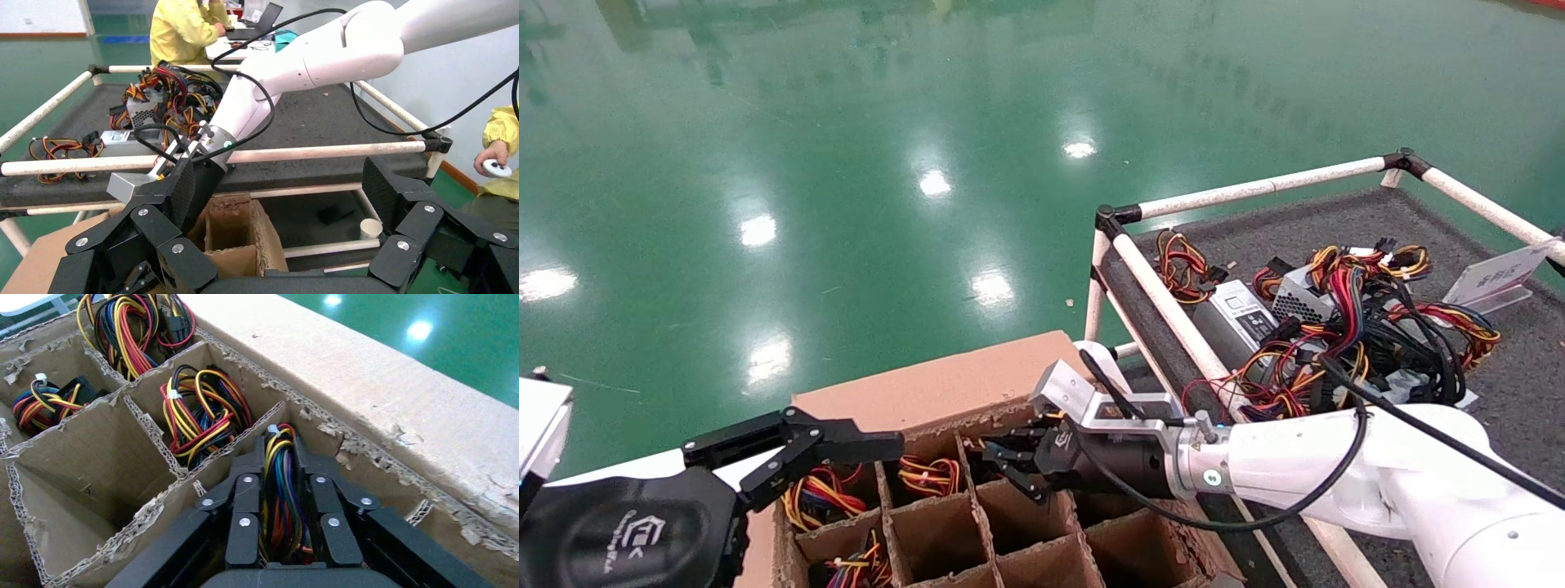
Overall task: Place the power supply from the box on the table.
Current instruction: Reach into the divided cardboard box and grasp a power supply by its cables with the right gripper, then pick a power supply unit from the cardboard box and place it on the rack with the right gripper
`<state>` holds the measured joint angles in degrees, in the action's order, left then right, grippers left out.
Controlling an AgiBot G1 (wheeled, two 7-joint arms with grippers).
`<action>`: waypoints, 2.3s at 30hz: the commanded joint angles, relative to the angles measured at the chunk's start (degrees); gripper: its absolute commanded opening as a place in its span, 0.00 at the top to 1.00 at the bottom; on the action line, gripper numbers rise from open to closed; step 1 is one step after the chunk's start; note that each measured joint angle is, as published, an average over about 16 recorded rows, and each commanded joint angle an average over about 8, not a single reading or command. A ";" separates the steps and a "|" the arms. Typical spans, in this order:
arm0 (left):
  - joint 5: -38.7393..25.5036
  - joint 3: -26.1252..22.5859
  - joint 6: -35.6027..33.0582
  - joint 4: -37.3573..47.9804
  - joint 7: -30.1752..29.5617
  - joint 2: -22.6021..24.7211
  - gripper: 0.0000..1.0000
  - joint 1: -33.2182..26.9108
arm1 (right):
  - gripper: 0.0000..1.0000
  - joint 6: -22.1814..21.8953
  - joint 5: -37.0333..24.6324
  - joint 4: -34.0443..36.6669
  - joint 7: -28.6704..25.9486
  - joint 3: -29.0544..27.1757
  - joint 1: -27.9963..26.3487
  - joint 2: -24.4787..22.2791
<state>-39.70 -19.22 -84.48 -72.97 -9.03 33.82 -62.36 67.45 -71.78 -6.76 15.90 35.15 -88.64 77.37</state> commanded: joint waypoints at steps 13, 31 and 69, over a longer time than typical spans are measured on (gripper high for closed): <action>0.01 -0.02 0.01 0.00 0.01 -0.01 0.00 0.00 | 1.00 0.70 3.29 -0.20 -2.50 -0.81 0.31 -0.34; 0.03 -0.04 0.02 0.00 0.02 -0.02 0.00 -0.01 | 1.00 19.61 10.07 0.27 -4.67 -4.42 -3.70 -4.04; 0.06 -0.09 0.04 0.00 0.04 -0.03 0.00 -0.02 | 1.00 23.43 25.57 -20.87 -24.73 -7.38 -26.71 -35.15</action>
<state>-39.64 -19.30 -84.44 -72.97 -8.98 33.79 -62.38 90.93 -46.30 -27.38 -8.66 27.94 -115.18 42.44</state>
